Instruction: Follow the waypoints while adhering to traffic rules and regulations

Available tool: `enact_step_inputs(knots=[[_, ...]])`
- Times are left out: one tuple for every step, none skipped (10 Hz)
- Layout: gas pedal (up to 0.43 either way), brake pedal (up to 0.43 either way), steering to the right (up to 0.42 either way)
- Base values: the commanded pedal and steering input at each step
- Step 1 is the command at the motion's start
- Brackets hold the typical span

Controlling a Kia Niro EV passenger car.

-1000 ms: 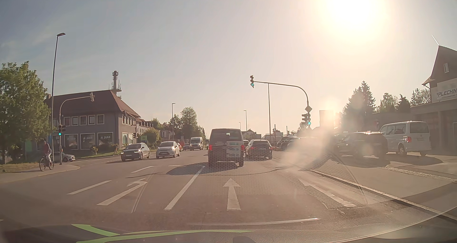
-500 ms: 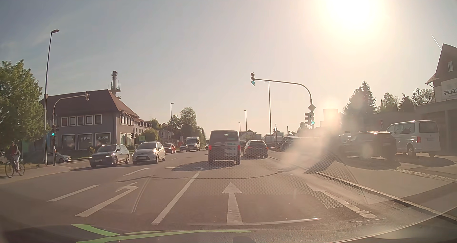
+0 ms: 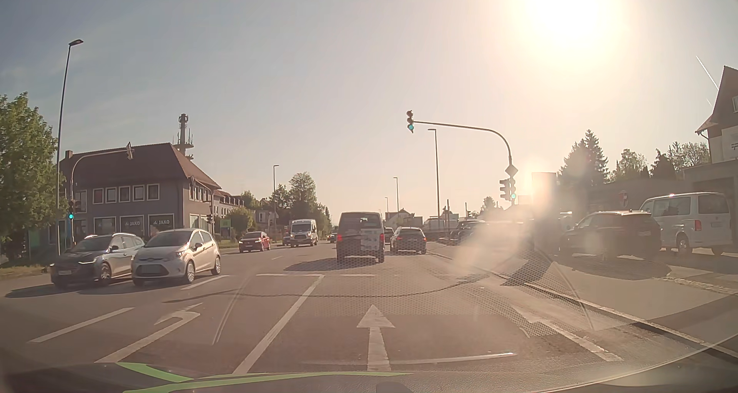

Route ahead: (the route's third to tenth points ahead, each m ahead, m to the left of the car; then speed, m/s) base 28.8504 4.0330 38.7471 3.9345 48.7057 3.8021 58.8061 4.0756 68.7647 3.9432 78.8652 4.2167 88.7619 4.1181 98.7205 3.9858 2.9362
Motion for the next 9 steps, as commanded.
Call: enact_step_inputs(knots=[[0.177,0.000,0.004],[0.177,0.000,0.001],[0.189,0.000,-0.001],[0.197,0.000,-0.004],[0.209,0.000,-0.004],[0.220,0.000,-0.004],[0.220,0.000,-0.004],[0.220,0.000,-0.004],[0.220,0.000,-0.004]])
